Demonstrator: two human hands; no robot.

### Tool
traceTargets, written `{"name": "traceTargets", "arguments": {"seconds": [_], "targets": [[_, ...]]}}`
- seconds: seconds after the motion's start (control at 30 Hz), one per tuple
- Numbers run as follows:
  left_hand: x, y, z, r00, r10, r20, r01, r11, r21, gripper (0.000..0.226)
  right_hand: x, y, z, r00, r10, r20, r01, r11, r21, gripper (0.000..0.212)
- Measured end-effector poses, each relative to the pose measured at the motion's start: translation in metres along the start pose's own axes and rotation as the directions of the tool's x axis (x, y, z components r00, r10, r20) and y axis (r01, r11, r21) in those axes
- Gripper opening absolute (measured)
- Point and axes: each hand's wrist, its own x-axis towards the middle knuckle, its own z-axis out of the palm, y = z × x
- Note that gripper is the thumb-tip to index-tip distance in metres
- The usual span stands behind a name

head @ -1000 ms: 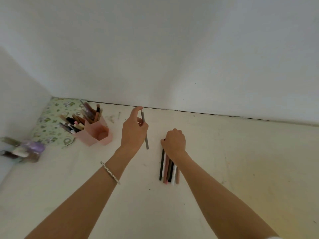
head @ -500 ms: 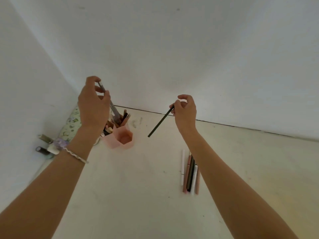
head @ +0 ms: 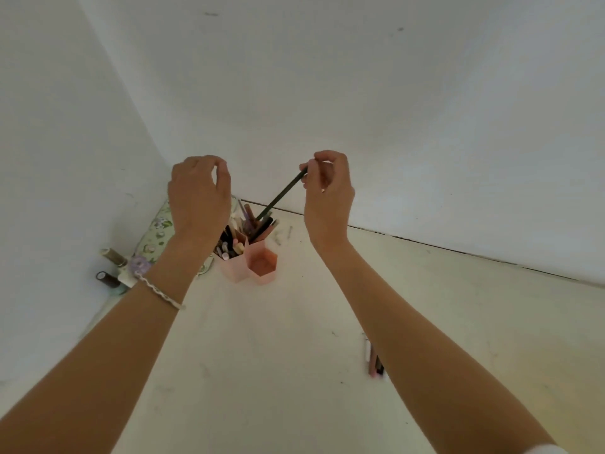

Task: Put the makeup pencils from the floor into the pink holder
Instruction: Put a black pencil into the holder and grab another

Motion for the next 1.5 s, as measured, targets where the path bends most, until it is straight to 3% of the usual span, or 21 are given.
{"name": "traceTargets", "arguments": {"seconds": [0.1,0.23,0.3,0.4,0.47,0.53,0.63,0.7,0.77,0.9,1.0,1.17,1.3,1.43,1.5], "targets": [[-0.004,0.006,-0.001,0.999,-0.014,0.05,0.018,0.996,-0.091,0.036,-0.015,0.016,0.015,0.979,-0.077,0.188,0.116,0.972,-0.207,0.005],[-0.019,0.018,0.006,0.995,0.006,0.102,0.007,0.991,-0.131,0.03,-0.033,0.042,0.019,0.885,-0.111,0.451,0.329,0.835,-0.441,0.01],[-0.03,0.028,0.012,0.995,0.032,0.093,-0.018,0.989,-0.148,0.026,-0.034,0.044,0.01,0.91,-0.151,0.387,0.334,0.82,-0.465,0.015],[-0.052,0.05,0.027,0.992,0.098,0.076,-0.085,0.983,-0.161,0.017,-0.022,0.037,-0.017,0.972,-0.157,0.175,0.218,0.878,-0.426,0.023],[-0.075,0.073,0.046,0.974,0.121,0.19,-0.087,0.98,-0.177,0.013,-0.011,0.034,-0.044,0.991,-0.08,0.104,0.116,0.905,-0.409,0.027],[-0.106,0.096,0.071,0.914,0.121,0.387,-0.055,0.982,-0.179,0.014,-0.004,0.033,-0.073,0.998,0.001,0.062,0.024,0.918,-0.396,0.03],[-0.156,0.121,0.109,0.749,0.077,0.658,-0.003,0.994,-0.112,0.019,-0.004,0.038,-0.114,0.997,0.08,0.007,-0.072,0.928,-0.365,0.027],[-0.183,0.13,0.13,0.659,0.039,0.751,-0.011,0.999,-0.042,0.023,-0.008,0.044,-0.14,0.992,0.126,-0.019,-0.124,0.927,-0.353,0.024],[-0.201,0.135,0.143,0.629,-0.006,0.777,-0.008,1.0,0.014,0.023,-0.014,0.052,-0.164,0.986,0.167,-0.031,-0.167,0.918,-0.359,0.023],[-0.218,0.136,0.156,0.643,-0.025,0.766,-0.055,0.995,0.08,0.025,-0.024,0.069,-0.194,0.974,0.222,-0.035,-0.218,0.891,-0.399,0.021],[-0.21,0.135,0.155,0.659,-0.041,0.751,0.021,0.999,0.036,0.035,-0.027,0.082,-0.205,0.95,0.311,-0.018,-0.283,0.836,-0.471,0.021],[-0.161,0.132,0.133,0.817,-0.024,0.576,0.163,0.968,-0.191,0.061,-0.03,0.113,-0.207,0.813,0.58,0.045,-0.342,0.538,-0.77,0.008],[-0.145,0.132,0.115,0.875,0.0,0.484,0.161,0.943,-0.292,0.06,-0.041,0.129,-0.195,0.75,0.662,0.022,-0.282,0.349,-0.894,0.033],[-0.147,0.124,0.109,0.873,-0.013,0.488,0.193,0.928,-0.32,0.059,-0.048,0.134,-0.179,0.769,0.636,0.064,-0.212,0.348,-0.913,0.025],[-0.147,0.118,0.106,0.878,-0.014,0.478,0.197,0.921,-0.336,0.058,-0.044,0.132,-0.173,0.757,0.647,0.09,-0.221,0.383,-0.897,0.031]]}}
